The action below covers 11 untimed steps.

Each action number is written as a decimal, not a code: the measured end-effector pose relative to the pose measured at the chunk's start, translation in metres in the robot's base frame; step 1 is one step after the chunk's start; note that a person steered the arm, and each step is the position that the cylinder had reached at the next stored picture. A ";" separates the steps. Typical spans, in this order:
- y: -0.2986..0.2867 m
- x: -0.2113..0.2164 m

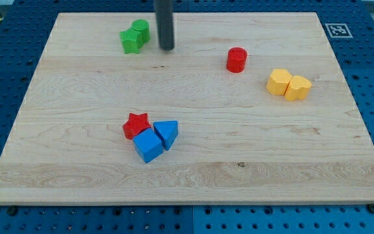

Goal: Move the red circle diagonally top right to the red star

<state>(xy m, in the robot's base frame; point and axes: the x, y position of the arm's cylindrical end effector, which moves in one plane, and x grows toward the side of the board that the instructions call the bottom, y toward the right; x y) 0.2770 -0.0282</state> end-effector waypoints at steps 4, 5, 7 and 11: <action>0.155 0.082; 0.095 0.099; 0.082 0.051; 0.044 0.119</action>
